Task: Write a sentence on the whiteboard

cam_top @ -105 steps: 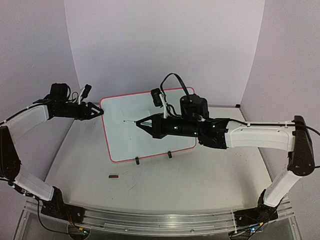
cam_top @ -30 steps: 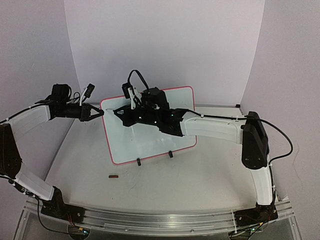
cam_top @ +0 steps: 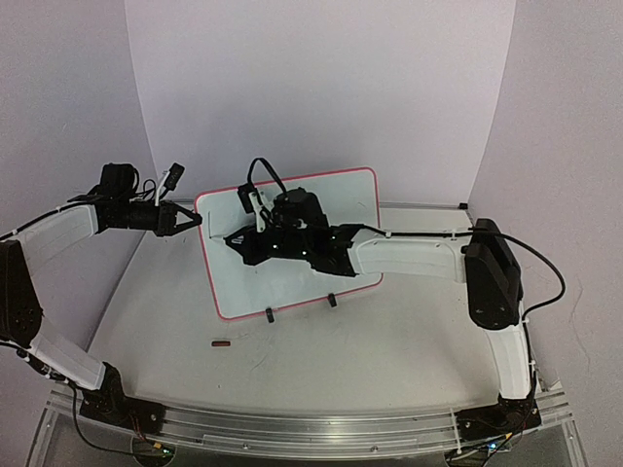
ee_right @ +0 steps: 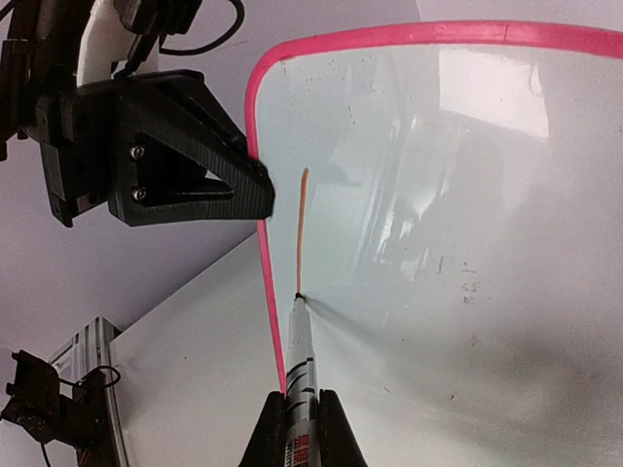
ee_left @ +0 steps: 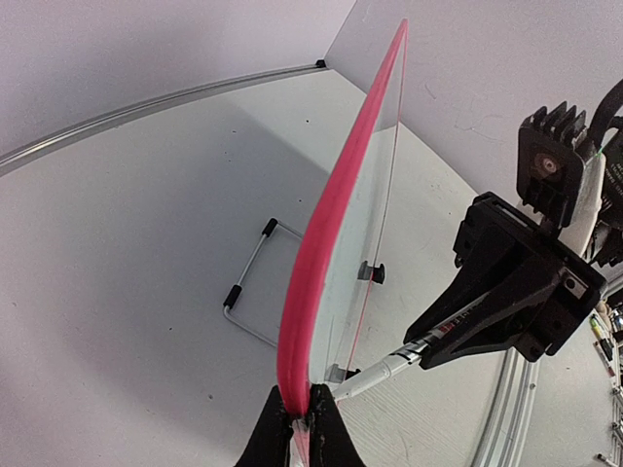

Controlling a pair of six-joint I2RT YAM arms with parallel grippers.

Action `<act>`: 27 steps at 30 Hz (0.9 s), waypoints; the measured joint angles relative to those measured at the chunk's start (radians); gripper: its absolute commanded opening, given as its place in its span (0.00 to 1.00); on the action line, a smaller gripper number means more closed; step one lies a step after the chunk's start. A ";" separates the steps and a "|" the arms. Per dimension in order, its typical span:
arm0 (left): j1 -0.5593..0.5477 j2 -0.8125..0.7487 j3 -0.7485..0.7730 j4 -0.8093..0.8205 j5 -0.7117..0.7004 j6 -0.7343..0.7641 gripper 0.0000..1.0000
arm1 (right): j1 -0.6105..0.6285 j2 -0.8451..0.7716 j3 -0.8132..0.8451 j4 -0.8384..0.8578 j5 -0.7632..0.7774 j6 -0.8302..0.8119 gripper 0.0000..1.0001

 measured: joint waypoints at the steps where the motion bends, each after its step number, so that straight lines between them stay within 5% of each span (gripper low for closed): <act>1: 0.000 0.000 0.000 0.000 0.000 0.000 0.00 | 0.001 0.000 -0.003 0.000 -0.001 0.001 0.00; 27: 0.000 0.000 0.000 0.000 -0.014 0.000 0.00 | 0.009 -0.055 -0.151 0.064 0.060 0.024 0.00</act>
